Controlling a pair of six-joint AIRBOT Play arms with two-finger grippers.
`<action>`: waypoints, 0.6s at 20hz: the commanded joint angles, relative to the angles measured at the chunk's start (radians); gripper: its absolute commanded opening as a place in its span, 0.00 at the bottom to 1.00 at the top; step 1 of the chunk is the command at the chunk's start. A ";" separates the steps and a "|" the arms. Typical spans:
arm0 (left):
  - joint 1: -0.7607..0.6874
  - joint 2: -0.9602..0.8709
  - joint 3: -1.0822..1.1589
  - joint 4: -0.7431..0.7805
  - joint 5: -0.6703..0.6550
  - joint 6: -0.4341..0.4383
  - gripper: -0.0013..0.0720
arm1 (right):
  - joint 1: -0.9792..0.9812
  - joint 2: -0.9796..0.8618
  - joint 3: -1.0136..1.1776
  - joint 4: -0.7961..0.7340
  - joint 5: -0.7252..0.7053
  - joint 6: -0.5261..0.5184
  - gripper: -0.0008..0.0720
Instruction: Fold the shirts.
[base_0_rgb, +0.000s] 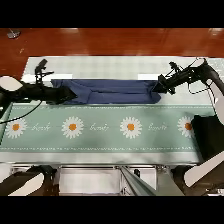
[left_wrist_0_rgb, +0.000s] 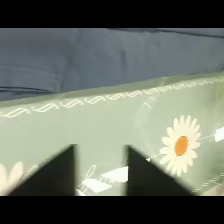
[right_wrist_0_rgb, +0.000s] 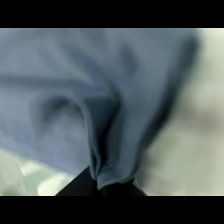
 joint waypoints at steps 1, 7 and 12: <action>-0.048 -0.021 -0.007 -0.106 0.039 0.077 0.06 | 0.005 0.078 -0.002 -0.064 0.083 -0.036 0.04; -0.285 -0.021 0.074 0.007 0.152 0.114 0.05 | -0.064 0.560 -0.370 -0.106 -0.040 -0.114 0.04; -0.504 -0.171 0.158 0.007 0.357 0.079 0.05 | -0.214 0.982 -0.667 -0.129 -0.035 -0.121 0.04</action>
